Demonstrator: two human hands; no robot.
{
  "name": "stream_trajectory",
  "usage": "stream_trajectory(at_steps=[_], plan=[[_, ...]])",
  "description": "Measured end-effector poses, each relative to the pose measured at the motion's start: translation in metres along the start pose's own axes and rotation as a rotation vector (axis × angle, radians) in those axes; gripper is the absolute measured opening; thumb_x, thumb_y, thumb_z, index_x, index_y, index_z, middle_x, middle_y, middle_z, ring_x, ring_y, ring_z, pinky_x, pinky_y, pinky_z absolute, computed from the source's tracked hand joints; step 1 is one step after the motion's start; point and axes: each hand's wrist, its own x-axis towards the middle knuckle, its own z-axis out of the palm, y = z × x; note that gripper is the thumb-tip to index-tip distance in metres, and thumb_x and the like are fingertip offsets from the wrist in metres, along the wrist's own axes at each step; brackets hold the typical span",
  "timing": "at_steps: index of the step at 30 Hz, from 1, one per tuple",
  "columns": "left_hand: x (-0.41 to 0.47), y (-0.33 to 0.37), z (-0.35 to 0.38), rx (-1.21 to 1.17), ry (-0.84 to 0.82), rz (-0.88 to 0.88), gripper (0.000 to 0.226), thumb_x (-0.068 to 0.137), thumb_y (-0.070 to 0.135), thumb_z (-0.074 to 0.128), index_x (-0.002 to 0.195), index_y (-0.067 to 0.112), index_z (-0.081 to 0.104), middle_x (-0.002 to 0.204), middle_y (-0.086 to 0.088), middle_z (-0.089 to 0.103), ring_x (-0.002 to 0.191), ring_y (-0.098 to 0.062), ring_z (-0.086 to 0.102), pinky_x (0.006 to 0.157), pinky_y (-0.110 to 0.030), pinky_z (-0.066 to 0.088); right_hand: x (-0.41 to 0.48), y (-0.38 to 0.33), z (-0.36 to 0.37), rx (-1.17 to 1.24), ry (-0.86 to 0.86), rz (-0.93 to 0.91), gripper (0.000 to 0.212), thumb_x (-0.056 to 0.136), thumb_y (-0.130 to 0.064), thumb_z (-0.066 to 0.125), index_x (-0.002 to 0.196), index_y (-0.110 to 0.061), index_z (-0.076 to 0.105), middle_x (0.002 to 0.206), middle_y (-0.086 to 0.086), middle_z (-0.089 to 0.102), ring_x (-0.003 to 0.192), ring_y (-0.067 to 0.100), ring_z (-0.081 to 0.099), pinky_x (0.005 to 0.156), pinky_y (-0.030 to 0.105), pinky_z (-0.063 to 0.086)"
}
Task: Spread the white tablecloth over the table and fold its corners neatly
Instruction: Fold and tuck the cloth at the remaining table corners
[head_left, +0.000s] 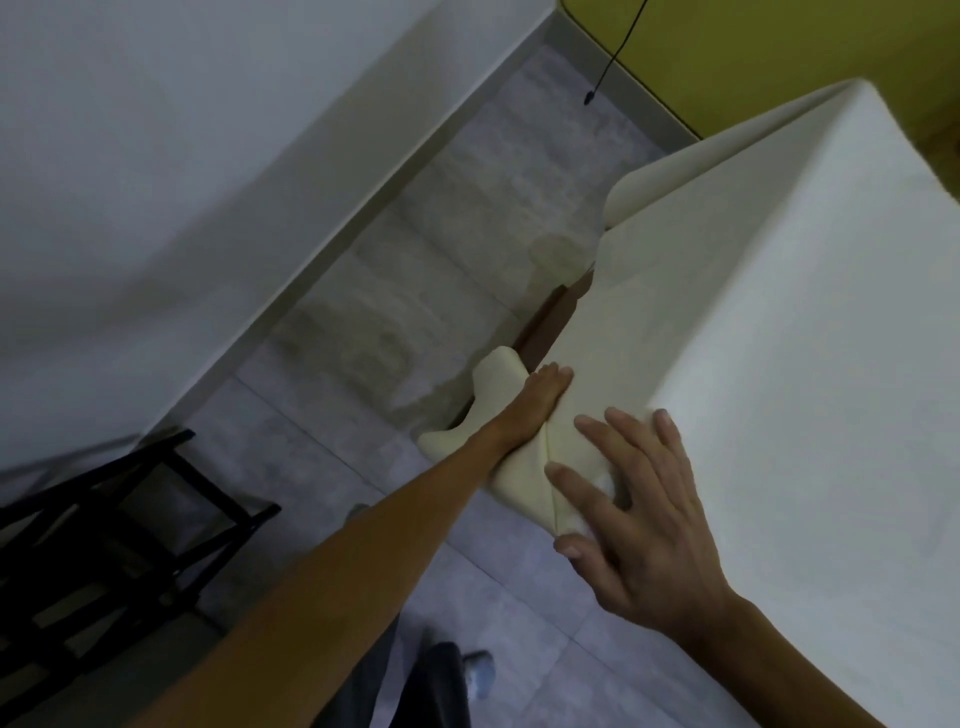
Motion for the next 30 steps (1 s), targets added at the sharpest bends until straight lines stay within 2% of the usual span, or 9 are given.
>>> stream_trajectory(at_steps=[5,10,12,15,18,20,23,27,30], plan=[[-0.019,0.017,-0.004,0.08,0.046,-0.012,0.082,0.094,0.068,0.031,0.156,0.015,0.021,0.162,-0.005,0.023,0.149,-0.022,0.021,0.123,-0.043,0.013,0.006,-0.003,-0.007,-0.049,0.135,0.364,0.081,0.099,-0.061,0.028,0.147,0.004,0.039,0.158,0.026,0.031,0.15,0.041,0.026,0.122,0.061,0.013],[-0.042,0.037,-0.001,0.065,0.067,-0.057,0.097,0.076,0.087,0.033,0.152,0.027,0.03,0.156,-0.002,0.037,0.142,-0.023,0.036,0.12,-0.047,0.023,0.008,-0.004,-0.007,-0.125,0.0,0.534,0.093,0.095,-0.069,0.027,0.156,0.001,0.022,0.165,0.022,0.015,0.154,0.035,0.014,0.123,0.059,0.017],[-0.067,0.061,0.004,0.0,0.057,-0.055,0.078,0.088,0.075,0.038,0.146,0.023,0.039,0.15,-0.002,0.044,0.136,-0.018,0.043,0.118,-0.043,0.029,0.01,-0.007,-0.009,-0.118,-0.084,0.562,0.095,0.095,-0.07,0.023,0.158,0.0,0.011,0.167,0.02,0.004,0.155,0.032,0.005,0.124,0.056,0.015],[-0.101,0.085,0.012,0.011,0.001,0.0,0.041,0.104,0.047,0.035,0.138,0.025,0.043,0.139,0.01,0.046,0.127,-0.004,0.047,0.108,-0.018,0.037,0.011,-0.012,-0.014,-0.102,-0.174,0.598,0.095,0.096,-0.072,0.017,0.158,-0.002,-0.001,0.167,0.018,-0.009,0.155,0.03,-0.006,0.125,0.053,0.009],[-0.125,0.109,0.022,0.049,-0.043,0.025,0.057,0.104,0.051,0.029,0.149,0.018,0.037,0.147,0.009,0.039,0.137,-0.008,0.038,0.104,-0.016,0.036,0.01,-0.012,-0.027,0.004,-0.236,0.627,0.098,0.093,-0.079,0.011,0.158,-0.009,-0.012,0.165,0.01,-0.021,0.154,0.024,-0.019,0.126,0.047,-0.003],[-0.129,0.13,0.032,0.078,0.008,0.054,0.084,0.09,0.076,0.029,0.15,0.018,0.038,0.151,0.001,0.042,0.138,-0.017,0.041,0.105,-0.026,0.037,0.008,-0.006,-0.033,0.059,-0.167,0.699,0.093,0.094,-0.077,0.01,0.158,-0.013,-0.012,0.166,0.007,-0.02,0.154,0.022,-0.018,0.126,0.046,-0.004],[-0.106,0.157,0.044,0.378,0.12,0.206,0.106,0.072,0.095,0.027,0.152,0.025,0.03,0.153,-0.001,0.041,0.139,-0.021,0.041,0.116,-0.045,0.032,-0.002,0.011,-0.043,0.128,-0.021,1.018,0.088,0.095,-0.071,0.004,0.159,-0.012,-0.008,0.167,0.007,-0.013,0.154,0.024,-0.015,0.126,0.048,-0.004],[-0.082,0.197,0.057,1.23,0.097,0.689,0.074,0.097,0.051,0.042,0.157,0.019,0.013,0.166,-0.006,0.005,0.152,-0.025,-0.002,0.123,-0.045,0.006,-0.029,0.028,-0.043,0.096,0.01,1.169,0.08,0.101,-0.061,0.011,0.159,-0.007,-0.001,0.167,0.009,-0.008,0.155,0.028,-0.008,0.126,0.052,-0.001],[-0.075,0.213,0.071,1.739,-0.223,0.957,0.066,0.099,0.044,0.037,0.155,0.011,0.024,0.164,-0.012,0.012,0.152,-0.031,0.001,0.123,-0.052,0.009,-0.032,0.032,-0.047,0.142,0.008,1.26,0.078,0.103,-0.056,0.016,0.158,-0.002,0.006,0.167,0.013,0.0,0.155,0.03,0.0,0.125,0.05,0.001]])
